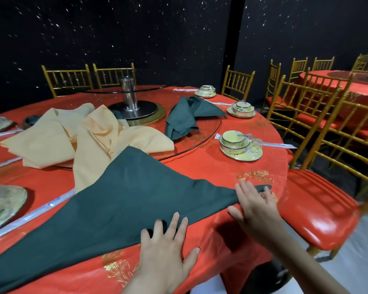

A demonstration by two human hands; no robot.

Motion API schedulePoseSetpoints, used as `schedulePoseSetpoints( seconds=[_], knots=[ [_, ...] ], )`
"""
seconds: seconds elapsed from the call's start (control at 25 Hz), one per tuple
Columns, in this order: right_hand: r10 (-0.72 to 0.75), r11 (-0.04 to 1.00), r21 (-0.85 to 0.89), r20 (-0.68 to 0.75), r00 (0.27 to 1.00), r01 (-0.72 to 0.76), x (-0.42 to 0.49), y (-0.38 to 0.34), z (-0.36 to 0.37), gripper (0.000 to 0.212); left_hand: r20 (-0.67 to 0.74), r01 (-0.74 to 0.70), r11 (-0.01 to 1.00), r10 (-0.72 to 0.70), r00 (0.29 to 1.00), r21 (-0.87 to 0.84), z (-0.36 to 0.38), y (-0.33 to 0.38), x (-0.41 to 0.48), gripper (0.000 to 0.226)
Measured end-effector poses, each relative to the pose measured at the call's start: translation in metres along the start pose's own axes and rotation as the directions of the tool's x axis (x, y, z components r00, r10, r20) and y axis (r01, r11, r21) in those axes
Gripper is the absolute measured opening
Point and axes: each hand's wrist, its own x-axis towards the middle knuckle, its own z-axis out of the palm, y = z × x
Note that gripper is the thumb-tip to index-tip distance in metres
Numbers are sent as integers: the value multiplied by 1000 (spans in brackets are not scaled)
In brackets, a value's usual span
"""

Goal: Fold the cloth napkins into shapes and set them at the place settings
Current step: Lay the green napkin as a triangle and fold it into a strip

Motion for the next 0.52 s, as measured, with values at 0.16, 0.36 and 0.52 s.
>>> schedulePoseSetpoints(
  seconds=[0.16, 0.36, 0.52],
  knots=[
    [-389, 902, 156, -112, 914, 403, 1, -98, 12, 69, 44, 57, 991, -52, 998, -121, -22, -2, -3, 66],
    [-399, 908, 141, 4, 917, 395, -1, -112, 30, 74, 146, 105, 994, -103, 984, -8, -24, -60, -48, 67],
    [-353, 928, 149, 65, 933, 340, -2, -116, 23, 77, 214, 189, 980, -196, 957, 57, -22, -108, -92, 65]
  ],
)
